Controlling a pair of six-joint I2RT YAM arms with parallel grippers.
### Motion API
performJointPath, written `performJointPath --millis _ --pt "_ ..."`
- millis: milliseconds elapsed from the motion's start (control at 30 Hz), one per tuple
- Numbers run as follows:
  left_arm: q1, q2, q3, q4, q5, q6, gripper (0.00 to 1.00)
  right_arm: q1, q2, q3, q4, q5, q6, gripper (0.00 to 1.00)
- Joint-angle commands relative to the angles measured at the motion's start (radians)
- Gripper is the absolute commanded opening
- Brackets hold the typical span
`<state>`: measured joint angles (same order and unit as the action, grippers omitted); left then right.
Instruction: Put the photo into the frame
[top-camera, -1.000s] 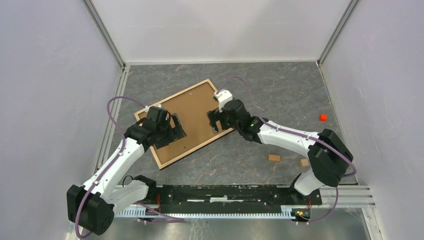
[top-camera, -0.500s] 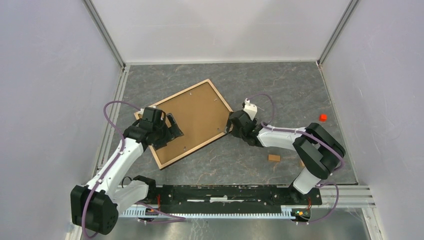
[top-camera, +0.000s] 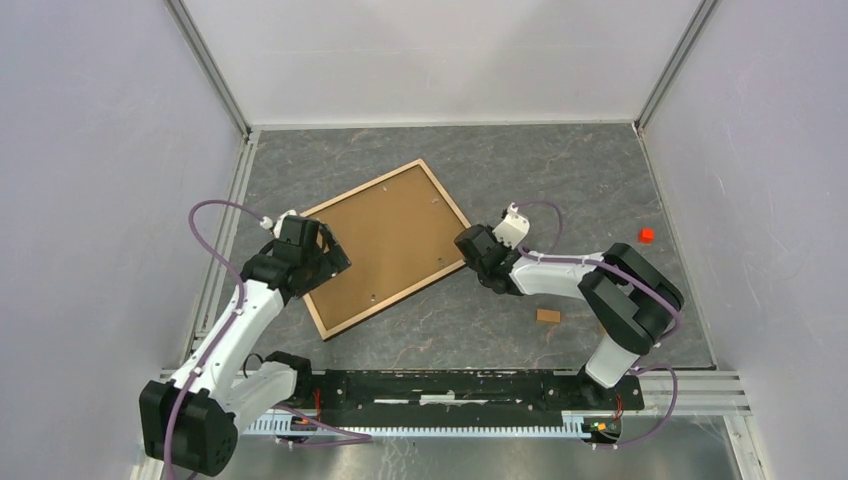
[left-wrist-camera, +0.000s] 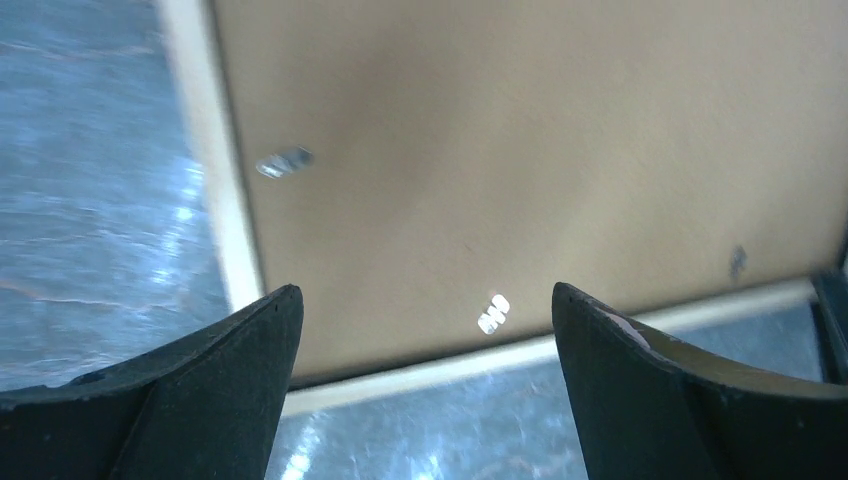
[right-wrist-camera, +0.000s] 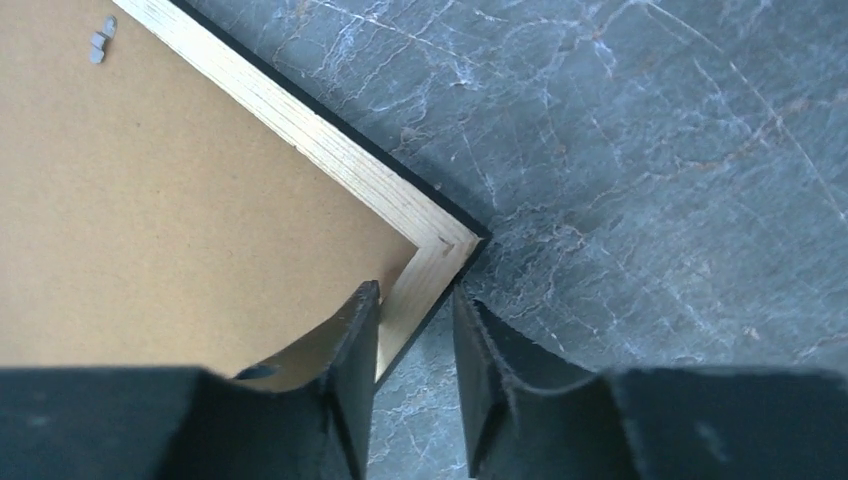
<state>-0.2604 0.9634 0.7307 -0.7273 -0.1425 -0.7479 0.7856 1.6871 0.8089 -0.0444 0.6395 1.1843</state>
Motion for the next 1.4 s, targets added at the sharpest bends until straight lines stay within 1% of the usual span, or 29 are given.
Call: performJointPath --millis 0,33,100,200,267,300,333,367,400,433,467,500,533,600,633,667,733,800,867,933,967,1033,1100,1133,1167,1200,1233,1300,1367 --pt "0.088 0.051 0.018 -0.005 -0.268 -0.063 1.00 -0.005 -0.033 -0.106 -0.152 0.035 0.068 0.31" --pt "0.142 0.069 0.029 -0.017 -0.277 -0.063 1.00 -0.004 -0.052 -0.140 -0.136 0.028 0.073 0.28" --pt "0.218 0.089 0.038 -0.012 -0.254 -0.067 1.00 -0.003 -0.097 -0.190 -0.127 0.019 0.094 0.25" --pt "0.252 0.111 0.001 0.082 -0.190 -0.070 1.00 0.000 -0.177 -0.254 -0.113 0.017 0.109 0.23" --pt "0.252 0.166 0.006 0.101 -0.136 -0.066 1.00 0.004 -0.221 -0.285 -0.106 0.014 0.114 0.24" --pt "0.253 0.196 0.016 0.096 -0.123 -0.066 1.00 0.003 -0.240 -0.290 -0.114 0.016 0.112 0.26" --pt "0.253 0.229 0.024 0.098 -0.105 -0.058 0.99 0.004 -0.253 -0.290 -0.117 0.010 0.098 0.29" --pt "0.253 0.256 0.028 0.103 -0.099 -0.052 0.98 0.004 -0.268 -0.288 -0.119 0.007 0.063 0.36" --pt "0.254 0.271 0.026 0.108 -0.097 -0.052 0.96 0.006 -0.284 -0.282 -0.133 0.017 0.030 0.45" --pt "0.256 0.283 0.019 0.121 -0.093 -0.051 0.92 0.011 -0.307 -0.277 -0.147 0.041 -0.017 0.57" --pt "0.257 0.286 0.011 0.134 -0.079 -0.045 0.88 0.015 -0.345 -0.280 -0.135 0.075 -0.099 0.64" --pt "0.258 0.287 0.005 0.142 -0.071 -0.037 0.84 0.014 -0.382 -0.290 -0.085 0.088 -0.210 0.67" --pt "0.258 0.286 -0.003 0.143 -0.071 -0.033 0.78 0.014 -0.431 -0.298 -0.022 0.087 -0.363 0.73" --pt "0.259 0.280 -0.018 0.150 -0.071 -0.019 0.70 0.001 -0.494 -0.303 0.145 -0.002 -0.695 0.83" --pt "0.259 0.278 -0.025 0.159 -0.059 -0.012 0.67 -0.005 -0.510 -0.283 0.182 -0.051 -0.824 0.94" --pt "0.259 0.284 -0.030 0.171 -0.039 -0.001 0.64 -0.010 -0.515 -0.262 0.222 -0.082 -0.915 0.98" --pt "0.259 0.313 -0.023 0.168 -0.005 0.017 0.57 -0.029 -0.477 -0.207 0.282 -0.186 -1.118 0.98" --pt "0.259 0.349 -0.004 0.141 0.006 0.028 0.55 -0.058 -0.391 -0.075 0.227 -0.242 -1.205 0.98" --pt "0.259 0.378 0.014 0.108 0.019 0.044 0.53 -0.078 -0.299 0.064 0.167 -0.249 -1.239 0.98" --pt "0.259 0.388 0.008 0.099 0.030 0.046 0.55 -0.101 -0.218 0.173 0.156 -0.270 -1.253 0.98" --pt "0.259 0.394 0.001 0.096 0.035 0.046 0.54 -0.118 -0.178 0.221 0.161 -0.290 -1.246 0.98" --pt "0.259 0.426 0.006 0.075 0.043 0.051 0.48 -0.157 -0.097 0.321 0.158 -0.333 -1.211 0.98" --pt "0.259 0.433 0.000 0.074 0.058 0.049 0.46 -0.196 -0.022 0.406 0.164 -0.414 -1.186 0.98" --pt "0.259 0.429 -0.003 0.075 0.061 0.049 0.48 -0.214 0.009 0.448 0.159 -0.470 -1.186 0.98" --pt "0.259 0.419 -0.004 0.075 0.057 0.052 0.54 -0.223 0.043 0.481 0.154 -0.506 -1.185 0.98" --pt "0.259 0.408 0.000 0.064 0.043 0.057 0.67 -0.231 0.068 0.501 0.151 -0.535 -1.186 0.98" --pt "0.259 0.396 0.006 0.049 0.025 0.059 0.73 -0.234 0.080 0.496 0.162 -0.549 -1.186 0.98" --pt "0.259 0.359 0.007 0.030 -0.008 0.056 0.76 -0.241 0.087 0.438 0.216 -0.567 -1.189 0.98" --pt "0.259 0.321 -0.015 0.051 -0.021 0.047 0.79 -0.250 0.097 0.411 0.234 -0.591 -1.188 0.98"
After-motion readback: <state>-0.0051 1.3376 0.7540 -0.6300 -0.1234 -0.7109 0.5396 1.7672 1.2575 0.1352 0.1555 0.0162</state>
